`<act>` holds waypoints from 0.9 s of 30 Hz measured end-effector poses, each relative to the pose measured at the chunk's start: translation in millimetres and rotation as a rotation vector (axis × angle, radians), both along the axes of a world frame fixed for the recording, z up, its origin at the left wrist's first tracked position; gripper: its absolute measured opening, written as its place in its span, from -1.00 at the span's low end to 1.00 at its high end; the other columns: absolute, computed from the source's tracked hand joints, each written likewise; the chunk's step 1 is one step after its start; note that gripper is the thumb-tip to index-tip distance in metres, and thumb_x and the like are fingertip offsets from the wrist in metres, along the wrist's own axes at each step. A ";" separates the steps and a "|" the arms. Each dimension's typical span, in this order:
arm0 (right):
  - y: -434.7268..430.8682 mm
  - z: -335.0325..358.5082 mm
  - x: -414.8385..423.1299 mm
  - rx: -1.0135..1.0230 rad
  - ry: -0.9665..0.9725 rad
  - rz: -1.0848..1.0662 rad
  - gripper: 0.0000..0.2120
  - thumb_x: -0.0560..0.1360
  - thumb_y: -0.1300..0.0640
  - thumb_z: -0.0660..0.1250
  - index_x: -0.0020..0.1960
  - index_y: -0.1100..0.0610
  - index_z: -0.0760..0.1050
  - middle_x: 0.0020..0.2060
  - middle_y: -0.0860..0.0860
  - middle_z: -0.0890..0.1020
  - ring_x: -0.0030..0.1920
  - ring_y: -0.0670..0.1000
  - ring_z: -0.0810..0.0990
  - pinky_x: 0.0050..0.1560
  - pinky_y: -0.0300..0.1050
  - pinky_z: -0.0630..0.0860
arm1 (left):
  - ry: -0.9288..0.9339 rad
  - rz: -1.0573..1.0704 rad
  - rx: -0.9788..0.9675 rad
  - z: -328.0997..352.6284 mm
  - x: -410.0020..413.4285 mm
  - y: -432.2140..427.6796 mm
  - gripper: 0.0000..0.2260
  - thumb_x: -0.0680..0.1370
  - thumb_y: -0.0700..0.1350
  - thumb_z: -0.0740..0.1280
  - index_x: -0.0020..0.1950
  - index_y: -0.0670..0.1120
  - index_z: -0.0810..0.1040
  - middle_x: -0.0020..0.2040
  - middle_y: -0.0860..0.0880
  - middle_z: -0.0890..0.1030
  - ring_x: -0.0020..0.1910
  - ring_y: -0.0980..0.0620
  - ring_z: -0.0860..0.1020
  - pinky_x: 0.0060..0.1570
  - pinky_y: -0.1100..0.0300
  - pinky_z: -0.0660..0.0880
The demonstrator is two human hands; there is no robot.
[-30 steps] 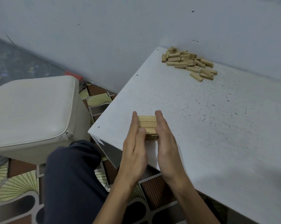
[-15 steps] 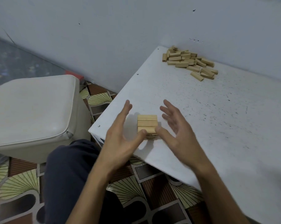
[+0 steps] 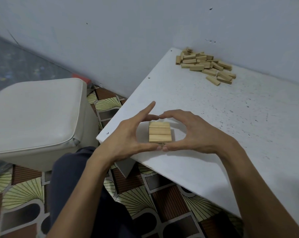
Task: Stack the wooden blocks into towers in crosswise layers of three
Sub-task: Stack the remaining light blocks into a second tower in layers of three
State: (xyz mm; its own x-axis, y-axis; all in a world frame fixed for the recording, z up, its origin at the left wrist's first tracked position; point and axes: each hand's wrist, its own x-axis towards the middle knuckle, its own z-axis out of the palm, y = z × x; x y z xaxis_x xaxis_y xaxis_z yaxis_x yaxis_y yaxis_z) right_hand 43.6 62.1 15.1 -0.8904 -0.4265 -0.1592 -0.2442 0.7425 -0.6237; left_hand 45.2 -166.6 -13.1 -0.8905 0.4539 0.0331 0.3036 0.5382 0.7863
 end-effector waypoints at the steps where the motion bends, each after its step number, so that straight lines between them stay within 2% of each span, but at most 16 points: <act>1: 0.2 -1.4 -0.6 -0.003 -0.001 0.002 -0.24 0.33 -0.18 0.55 0.43 -0.25 0.28 0.41 -0.28 0.33 0.38 -0.19 0.24 0.28 -0.12 0.27 | 0.008 0.006 -0.002 -1.0 -0.3 0.2 -0.03 0.35 0.09 0.59 0.59 0.24 0.05 0.34 0.33 0.47 0.37 0.40 0.32 0.24 0.59 0.12; 6: 2.9 -6.0 -1.7 -0.001 0.002 0.005 -0.29 0.34 -0.17 0.55 0.39 -0.25 0.31 0.37 -0.29 0.36 0.33 -0.17 0.29 0.23 -0.13 0.27 | 0.030 0.023 -0.010 -2.8 -0.4 -1.1 -0.06 0.36 0.10 0.56 0.59 0.21 0.06 0.27 0.36 0.49 0.31 0.47 0.34 0.20 0.63 0.10; 12: 3.9 -10.0 -3.4 -0.016 0.015 0.012 -0.36 0.35 -0.15 0.55 0.35 -0.20 0.37 0.33 -0.28 0.42 0.30 -0.18 0.34 0.14 -0.26 0.27 | 0.020 0.035 0.000 -5.5 0.0 -1.4 -0.07 0.38 0.04 0.57 0.59 0.20 0.08 0.25 0.34 0.52 0.32 0.36 0.40 0.24 0.58 0.16; 19: 2.9 -8.4 -2.0 -0.026 0.021 0.008 -0.44 0.36 -0.13 0.54 0.28 -0.23 0.39 0.31 -0.28 0.42 0.30 -0.17 0.34 0.20 -0.18 0.27 | 0.014 0.046 0.002 -6.9 1.4 -0.5 -0.09 0.39 -0.01 0.57 0.58 0.21 0.08 0.21 0.34 0.52 0.27 0.39 0.41 0.20 0.59 0.18; 24: 2.5 -7.6 -1.9 -0.031 0.026 0.013 -0.48 0.35 -0.12 0.55 0.23 -0.23 0.41 0.21 -0.33 0.42 0.24 -0.22 0.34 0.11 -0.43 0.22 | 0.012 0.045 0.008 -6.3 2.0 0.5 -0.09 0.39 0.01 0.56 0.59 0.19 0.09 0.22 0.33 0.52 0.28 0.38 0.42 0.21 0.58 0.19; 27: 2.3 -7.5 -2.1 -0.023 0.026 0.016 -0.49 0.35 -0.12 0.54 0.22 -0.24 0.40 0.18 -0.36 0.40 0.21 -0.25 0.32 0.08 -0.47 0.19 | 0.025 0.046 0.004 -5.5 2.4 0.2 -0.09 0.40 0.00 0.56 0.60 0.16 0.09 0.24 0.30 0.53 0.28 0.36 0.42 0.20 0.58 0.18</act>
